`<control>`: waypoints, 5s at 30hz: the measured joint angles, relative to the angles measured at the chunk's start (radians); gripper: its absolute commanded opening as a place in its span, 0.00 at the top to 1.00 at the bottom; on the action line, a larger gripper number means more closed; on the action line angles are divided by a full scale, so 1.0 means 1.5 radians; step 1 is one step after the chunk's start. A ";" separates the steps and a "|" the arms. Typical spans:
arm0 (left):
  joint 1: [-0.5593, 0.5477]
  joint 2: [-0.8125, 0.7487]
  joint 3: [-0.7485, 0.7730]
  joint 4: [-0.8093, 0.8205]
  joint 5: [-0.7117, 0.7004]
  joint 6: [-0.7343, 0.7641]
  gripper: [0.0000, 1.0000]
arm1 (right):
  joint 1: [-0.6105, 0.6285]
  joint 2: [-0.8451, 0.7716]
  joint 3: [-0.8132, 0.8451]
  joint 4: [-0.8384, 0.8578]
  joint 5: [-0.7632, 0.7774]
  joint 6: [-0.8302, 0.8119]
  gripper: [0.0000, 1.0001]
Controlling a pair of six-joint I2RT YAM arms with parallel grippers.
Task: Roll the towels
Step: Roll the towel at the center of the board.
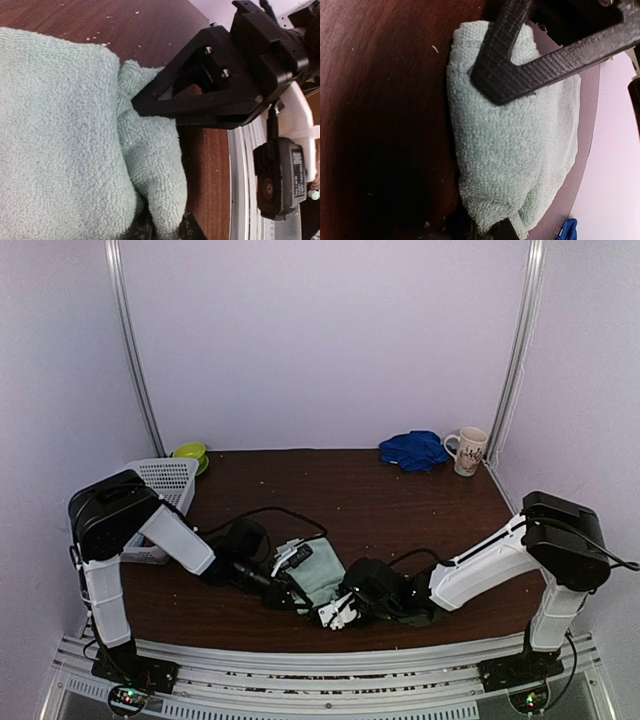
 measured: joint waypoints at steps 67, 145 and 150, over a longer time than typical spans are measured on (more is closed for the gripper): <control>-0.340 -0.208 -0.133 -0.021 -0.822 0.461 0.63 | -0.186 0.353 0.730 -0.974 -0.631 0.120 1.00; 0.035 0.023 0.102 -0.140 0.027 -0.032 1.00 | 0.003 0.012 0.037 0.003 0.038 -0.025 0.52; 0.036 0.032 0.112 -0.146 0.036 -0.031 1.00 | 0.003 0.030 0.044 0.022 0.065 -0.033 0.58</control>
